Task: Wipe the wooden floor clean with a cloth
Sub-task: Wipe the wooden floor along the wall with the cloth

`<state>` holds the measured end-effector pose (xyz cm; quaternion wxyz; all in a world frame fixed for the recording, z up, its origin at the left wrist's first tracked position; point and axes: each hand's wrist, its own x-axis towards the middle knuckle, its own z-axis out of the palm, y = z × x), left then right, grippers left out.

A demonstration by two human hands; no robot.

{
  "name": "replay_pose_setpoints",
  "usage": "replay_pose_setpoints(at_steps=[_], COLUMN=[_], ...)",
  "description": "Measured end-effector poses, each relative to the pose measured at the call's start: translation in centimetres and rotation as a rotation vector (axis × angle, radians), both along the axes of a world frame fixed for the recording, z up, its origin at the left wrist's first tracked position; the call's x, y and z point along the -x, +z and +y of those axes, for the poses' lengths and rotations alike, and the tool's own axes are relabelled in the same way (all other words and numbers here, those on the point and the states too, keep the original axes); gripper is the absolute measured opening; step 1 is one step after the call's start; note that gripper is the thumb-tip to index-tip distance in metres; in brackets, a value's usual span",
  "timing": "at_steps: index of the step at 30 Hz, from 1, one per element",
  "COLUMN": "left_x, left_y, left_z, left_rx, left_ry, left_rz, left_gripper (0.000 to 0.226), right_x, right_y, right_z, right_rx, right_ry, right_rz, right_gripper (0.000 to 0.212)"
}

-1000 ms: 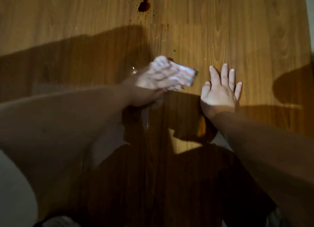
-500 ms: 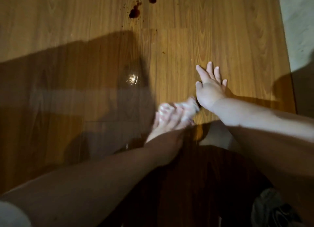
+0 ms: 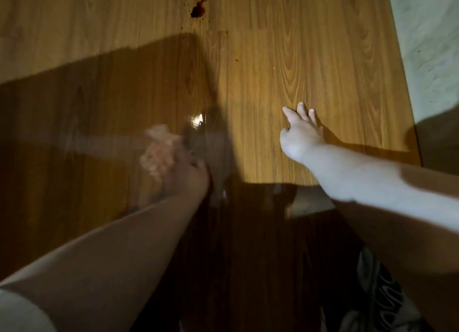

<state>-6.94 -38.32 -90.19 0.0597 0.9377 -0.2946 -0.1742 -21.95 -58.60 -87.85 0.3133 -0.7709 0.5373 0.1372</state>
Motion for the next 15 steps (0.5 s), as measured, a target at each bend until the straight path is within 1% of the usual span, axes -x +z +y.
replay_pose_setpoints(at_steps=[1, 2, 3, 4, 5, 6, 7, 8, 9, 10, 12, 13, 14, 15], left_x=[3.4, 6.3, 8.0, 7.7, 6.1, 4.2, 1.9, -0.1, -2.1, -3.7, -6.8, -8.0, -8.9, -9.4], left_y=[0.3, 0.7, 1.4, 1.2, 0.6, 0.4, 0.1, 0.4, 1.0, 1.6, 3.1, 3.8, 5.0, 6.1], left_z=[-0.3, -0.2, 0.0, 0.2, 0.4, 0.6, 0.9, 1.4, 1.6, 1.9, 2.0, 1.5, 0.8, 0.1], left_rx=[0.077, 0.128, 0.110, 0.051, 0.005, 0.005, 0.057, 0.150, 0.227, 0.262, 0.214, 0.208, 0.237, 0.312], left_ry=[-0.166, -0.399, -0.699, -0.960, -1.107, -1.109, -1.016, -0.868, -0.669, -0.462, -0.048, 0.185, 0.373, 0.481], left_rz=[0.032, 0.133, 0.184, 0.195, 0.192, 0.157, 0.127, 0.130, 0.134, 0.121, 0.037, 0.070, 0.197, 0.406], left_gripper=[0.062, 0.063, 0.065, 0.067, 0.070, 0.074, 0.077, 0.077, 0.074, 0.067, 0.045, 0.037, 0.033, 0.028], right_x=[-0.1, -0.1, 0.0, 0.1, 0.4, 0.6, 0.8, 0.9, 0.6, 0.1, -1.8, -2.9, -4.2, -5.3], right_y=[0.2, 0.4, 0.7, 0.8, 0.9, 0.9, 0.9, 0.9, 1.1, 1.4, 2.5, 3.2, 3.9, 4.5], right_z=[0.2, 0.4, 0.6, 0.7, 0.8, 1.1, 1.5, 2.0, 2.5, 3.1, 4.8, 5.6, 6.4, 7.2], right_rx=[-0.025, -0.036, -0.036, -0.048, -0.058, -0.069, -0.090, -0.120, -0.151, -0.175, -0.230, -0.285, -0.358, -0.438], right_ry=[-0.009, -0.015, -0.016, -0.016, -0.015, -0.022, -0.047, -0.111, -0.207, -0.319, -0.465, -0.488, -0.494, -0.502], right_rz=[0.004, 0.002, 0.000, 0.001, 0.004, 0.004, -0.008, -0.043, -0.102, -0.173, -0.290, -0.329, -0.368, -0.402], right_gripper=[0.057, 0.056, 0.056, 0.055, 0.055, 0.055, 0.056, 0.055, 0.054, 0.052, 0.049, 0.049, 0.048, 0.048])
